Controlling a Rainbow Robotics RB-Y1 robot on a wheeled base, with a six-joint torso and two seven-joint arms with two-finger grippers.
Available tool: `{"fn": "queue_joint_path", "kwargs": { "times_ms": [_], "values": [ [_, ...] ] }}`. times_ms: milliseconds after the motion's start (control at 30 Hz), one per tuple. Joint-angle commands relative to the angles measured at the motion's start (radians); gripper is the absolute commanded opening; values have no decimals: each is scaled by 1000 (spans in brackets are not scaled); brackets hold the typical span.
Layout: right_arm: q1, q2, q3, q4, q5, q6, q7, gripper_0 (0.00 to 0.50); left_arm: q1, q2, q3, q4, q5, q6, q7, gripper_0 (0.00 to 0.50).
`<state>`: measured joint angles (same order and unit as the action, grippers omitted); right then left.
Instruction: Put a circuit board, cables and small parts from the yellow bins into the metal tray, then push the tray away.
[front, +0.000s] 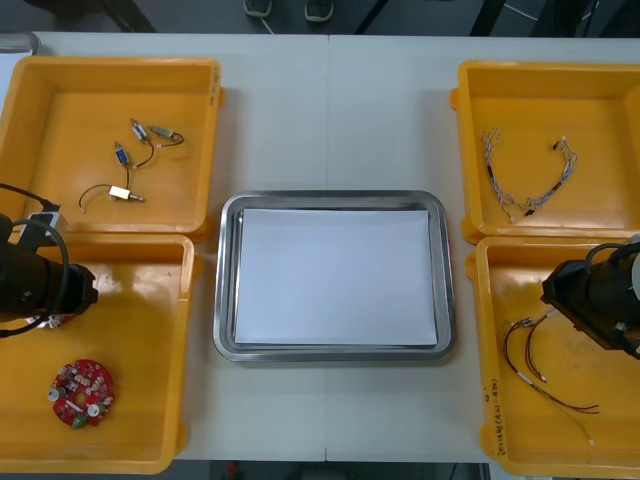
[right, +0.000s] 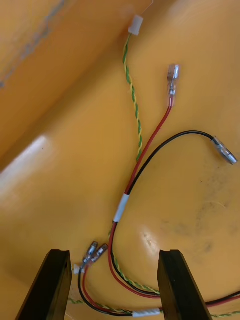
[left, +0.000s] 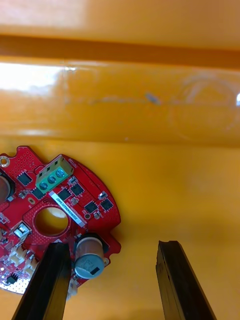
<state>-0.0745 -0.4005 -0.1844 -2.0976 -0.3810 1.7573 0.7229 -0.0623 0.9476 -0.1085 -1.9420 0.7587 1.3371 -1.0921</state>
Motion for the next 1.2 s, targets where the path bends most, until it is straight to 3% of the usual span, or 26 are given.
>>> {"fn": "queue_joint_path", "kwargs": {
  "times_ms": [33, 533, 600, 700, 1067, 1200],
  "values": [
    [-21, 11, 3, 24, -3, -35, -77, 500, -27, 19, -23, 6, -10, -21, -118, 500],
    [-21, 34, 3, 120, -26, -110, -148, 500, -27, 19, -49, 18, -27, -50, -118, 500],
    [-22, 35, 5, 133, -29, -124, -154, 500, -27, 19, -48, 18, -27, -50, -120, 406],
    [-21, 38, 7, 139, -33, -127, -165, 500, -27, 19, -49, 18, -25, -50, -123, 4],
    [-21, 42, 13, 174, -41, -147, -189, 500, -28, 20, -45, 17, -24, -45, -130, 0],
    [-21, 43, 31, 185, -42, -151, -203, 500, -44, 23, -28, 6, -22, 8, -135, 1]
  ]
}}
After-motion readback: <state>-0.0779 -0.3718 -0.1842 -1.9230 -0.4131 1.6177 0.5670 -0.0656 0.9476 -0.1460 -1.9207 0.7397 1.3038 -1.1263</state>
